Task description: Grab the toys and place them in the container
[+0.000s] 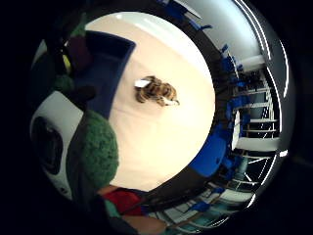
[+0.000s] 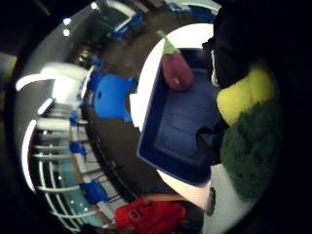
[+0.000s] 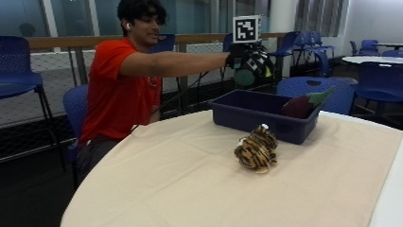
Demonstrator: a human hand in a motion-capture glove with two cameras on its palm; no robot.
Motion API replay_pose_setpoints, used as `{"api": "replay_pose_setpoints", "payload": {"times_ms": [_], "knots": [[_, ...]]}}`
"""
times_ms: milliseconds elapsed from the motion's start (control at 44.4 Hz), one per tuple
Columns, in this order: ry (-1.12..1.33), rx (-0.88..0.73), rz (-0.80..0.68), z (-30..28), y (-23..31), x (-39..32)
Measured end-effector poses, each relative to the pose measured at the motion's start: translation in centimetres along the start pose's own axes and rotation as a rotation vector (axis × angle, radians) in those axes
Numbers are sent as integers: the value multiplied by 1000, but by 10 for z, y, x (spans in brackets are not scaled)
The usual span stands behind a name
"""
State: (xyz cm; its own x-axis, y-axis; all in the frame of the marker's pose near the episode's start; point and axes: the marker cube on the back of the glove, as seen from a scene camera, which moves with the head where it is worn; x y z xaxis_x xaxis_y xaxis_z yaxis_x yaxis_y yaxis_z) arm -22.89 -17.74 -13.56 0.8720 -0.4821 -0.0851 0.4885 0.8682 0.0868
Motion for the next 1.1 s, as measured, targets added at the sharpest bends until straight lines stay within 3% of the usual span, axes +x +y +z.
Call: {"api": "replay_pose_setpoints", "payload": {"times_ms": [113, 225, 293, 428, 586, 834, 1104], "knots": [[-36, 14, 181, 14, -29, -34], [10, -32, 51, 33, -28, -37], [19, -120, 67, 47, -24, -31], [-147, -53, 82, 55, -10, 0], [-107, 39, 265, 59, 8, 85], [-117, -45, 515, 99, 30, 195], [-172, -124, 552, 158, 13, 214]]}}
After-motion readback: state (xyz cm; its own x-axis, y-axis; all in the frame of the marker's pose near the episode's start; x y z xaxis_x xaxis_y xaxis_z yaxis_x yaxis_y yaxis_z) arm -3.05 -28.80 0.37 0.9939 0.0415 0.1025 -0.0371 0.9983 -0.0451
